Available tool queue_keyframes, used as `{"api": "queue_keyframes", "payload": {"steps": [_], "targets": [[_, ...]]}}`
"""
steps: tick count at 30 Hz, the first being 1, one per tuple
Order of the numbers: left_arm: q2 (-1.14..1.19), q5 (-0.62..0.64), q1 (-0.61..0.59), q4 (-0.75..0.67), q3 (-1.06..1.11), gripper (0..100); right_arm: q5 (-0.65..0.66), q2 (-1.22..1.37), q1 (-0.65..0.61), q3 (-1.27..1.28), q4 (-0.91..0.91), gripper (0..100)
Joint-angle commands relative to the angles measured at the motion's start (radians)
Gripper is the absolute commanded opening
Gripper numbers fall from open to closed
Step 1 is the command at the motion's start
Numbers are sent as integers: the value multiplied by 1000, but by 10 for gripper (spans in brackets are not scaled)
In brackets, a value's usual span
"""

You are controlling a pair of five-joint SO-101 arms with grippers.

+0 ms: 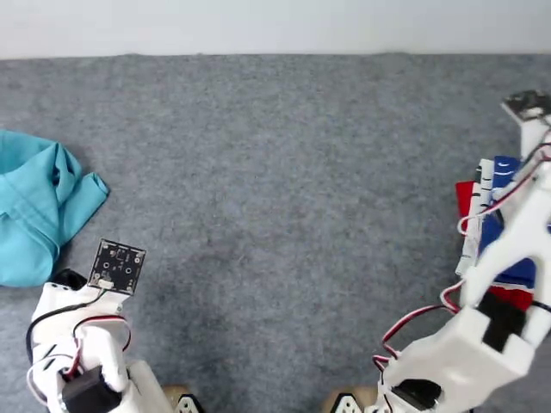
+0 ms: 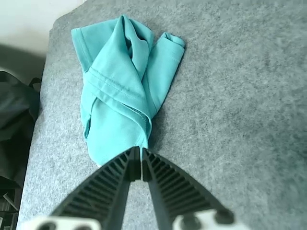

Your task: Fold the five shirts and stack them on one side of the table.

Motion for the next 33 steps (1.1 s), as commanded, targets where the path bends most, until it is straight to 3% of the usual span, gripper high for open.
{"api": "queue_keyframes", "payload": {"steps": [1, 6, 16, 23, 33], "targets": [[25, 40, 8, 28, -85, 15, -72, -96, -45, -49, 41, 9], [259, 135, 9, 14, -216, 15, -222, -108, -71, -49, 42, 9], [773, 195, 3, -61, -515, 22, -230, -119, -74, -12, 44, 9], [1034, 253, -72, -175, -596, 190, -230, -231, -96, 170, 44, 9], [1516, 256, -147, -247, -842, 207, -230, -395, -205, 439, 42, 9]]}}
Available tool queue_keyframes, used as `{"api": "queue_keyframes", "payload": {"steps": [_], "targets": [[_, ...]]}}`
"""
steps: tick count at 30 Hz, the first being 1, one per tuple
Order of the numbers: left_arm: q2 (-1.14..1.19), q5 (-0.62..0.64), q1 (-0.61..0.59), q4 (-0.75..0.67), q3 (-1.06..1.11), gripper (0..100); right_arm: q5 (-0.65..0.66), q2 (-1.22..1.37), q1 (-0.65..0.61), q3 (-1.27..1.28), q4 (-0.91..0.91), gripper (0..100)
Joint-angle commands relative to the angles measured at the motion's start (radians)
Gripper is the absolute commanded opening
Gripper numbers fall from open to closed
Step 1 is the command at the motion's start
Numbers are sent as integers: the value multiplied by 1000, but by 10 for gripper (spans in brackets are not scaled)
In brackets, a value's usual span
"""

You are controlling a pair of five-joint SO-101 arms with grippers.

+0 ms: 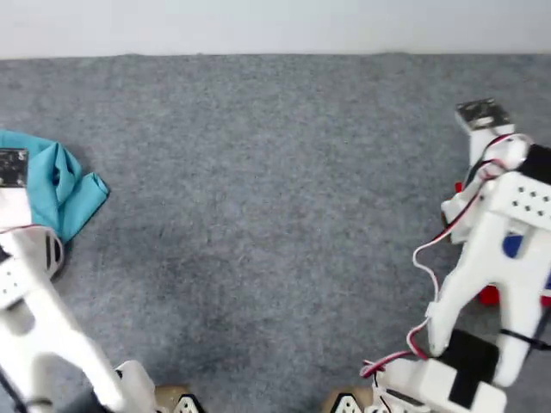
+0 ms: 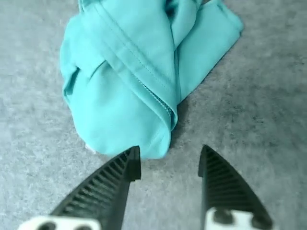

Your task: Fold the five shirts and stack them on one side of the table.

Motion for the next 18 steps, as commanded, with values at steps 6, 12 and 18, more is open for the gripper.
{"api": "queue_keyframes", "payload": {"steps": [6, 12, 18], "targets": [[434, 40, 6, -25, -292, 208, -89, -122, -48, 84, 41, 9], [721, 48, 8, -25, -483, 208, -89, -133, -48, 89, 41, 9], [885, 129, 8, -9, -633, 171, -91, -136, -48, 89, 41, 9]]}}
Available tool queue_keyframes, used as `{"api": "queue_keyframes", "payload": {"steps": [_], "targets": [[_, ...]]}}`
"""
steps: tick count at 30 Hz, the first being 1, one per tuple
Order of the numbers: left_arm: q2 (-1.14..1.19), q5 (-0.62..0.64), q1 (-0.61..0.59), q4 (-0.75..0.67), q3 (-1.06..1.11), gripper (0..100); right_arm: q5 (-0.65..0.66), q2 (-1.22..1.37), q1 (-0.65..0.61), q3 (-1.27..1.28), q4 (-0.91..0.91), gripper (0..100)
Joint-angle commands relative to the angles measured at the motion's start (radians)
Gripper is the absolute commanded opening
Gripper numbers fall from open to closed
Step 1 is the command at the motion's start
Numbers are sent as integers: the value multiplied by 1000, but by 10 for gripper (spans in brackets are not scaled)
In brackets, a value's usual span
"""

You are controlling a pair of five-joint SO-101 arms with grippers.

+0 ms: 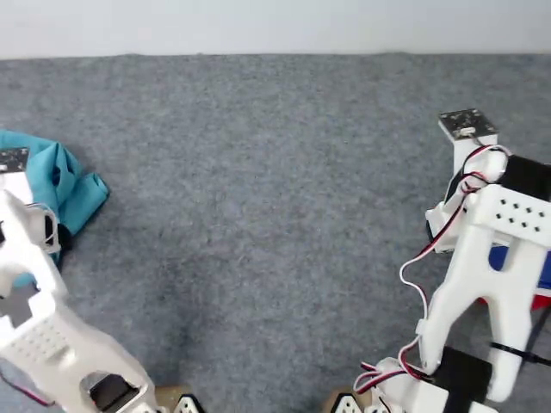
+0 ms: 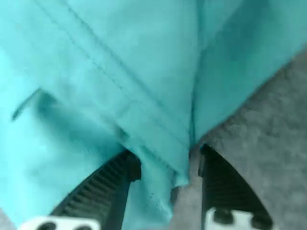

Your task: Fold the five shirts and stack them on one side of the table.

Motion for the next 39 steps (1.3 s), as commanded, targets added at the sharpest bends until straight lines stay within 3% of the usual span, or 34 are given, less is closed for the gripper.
{"api": "queue_keyframes", "payload": {"steps": [1, 4, 9, 14, 22, 31, 35, 39], "targets": [[14, 38, 11, 5, -101, 137, -9, -51, -8, -6, 41, 9], [-9, 38, 60, 41, -130, 15, -9, -51, -8, -6, 41, 9], [-152, 51, 146, 86, -137, 13, -9, -51, -8, -6, 41, 9], [-399, 175, 249, 87, -137, 13, -9, -73, -8, -6, 42, 9], [-729, 199, 534, 83, -137, 13, -9, -102, -8, -6, 42, 9], [-887, 199, 867, 60, -137, 13, -9, -102, -8, -6, 42, 9], [-888, 199, 899, 109, -114, 13, -9, -102, -8, -6, 42, 9], [-890, 196, 887, 158, 44, 29, -9, -101, -8, -5, 41, 9]]}}
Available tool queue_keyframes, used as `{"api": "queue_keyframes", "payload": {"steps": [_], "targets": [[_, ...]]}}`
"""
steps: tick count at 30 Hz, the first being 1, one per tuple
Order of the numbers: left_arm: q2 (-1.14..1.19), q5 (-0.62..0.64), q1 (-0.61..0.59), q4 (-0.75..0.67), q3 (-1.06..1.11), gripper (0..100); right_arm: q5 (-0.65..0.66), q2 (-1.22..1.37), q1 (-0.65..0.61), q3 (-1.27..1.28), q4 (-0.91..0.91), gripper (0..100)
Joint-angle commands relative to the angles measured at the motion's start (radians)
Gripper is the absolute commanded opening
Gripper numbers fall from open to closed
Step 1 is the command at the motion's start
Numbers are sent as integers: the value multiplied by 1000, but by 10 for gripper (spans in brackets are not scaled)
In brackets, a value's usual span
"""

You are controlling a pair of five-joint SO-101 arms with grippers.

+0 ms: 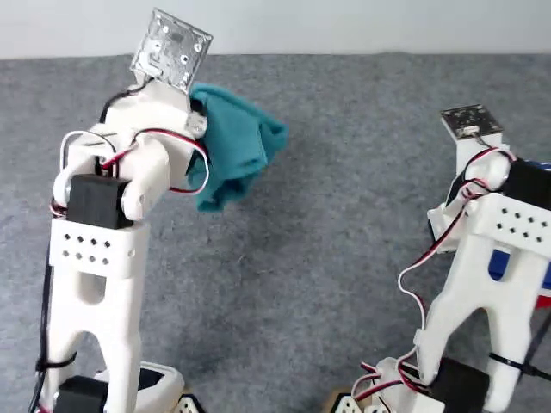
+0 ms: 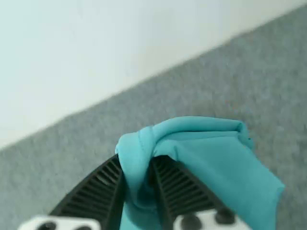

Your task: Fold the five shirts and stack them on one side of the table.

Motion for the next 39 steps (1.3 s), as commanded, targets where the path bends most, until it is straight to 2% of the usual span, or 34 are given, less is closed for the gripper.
{"api": "queue_keyframes", "payload": {"steps": [1, 4, 6, 11, 20, 22, 25, 28, 39], "targets": [[-41, 6, -14, 37, 127, 51, -9, -39, -8, -5, 41, 9], [-46, 11, -60, 57, 257, 164, -9, -33, -10, -5, 41, 9], [-49, 11, -101, 61, 318, 203, -9, -33, -31, -5, 39, 9], [-43, 3, -242, 61, 363, 207, -12, -31, -151, -5, 39, 9], [-43, -61, -496, 61, 364, 204, -167, 35, -507, -9, 38, 11], [-43, -87, -546, 61, 364, 204, -190, 84, -573, -11, 39, 45], [-48, -103, -614, 61, 364, 204, -221, 160, -662, -14, 39, 148], [-49, -104, -671, 61, 364, 204, -255, 234, -753, -38, 38, 210], [-49, -106, -795, 61, 364, 204, -261, 582, -986, -296, 30, 209]]}}
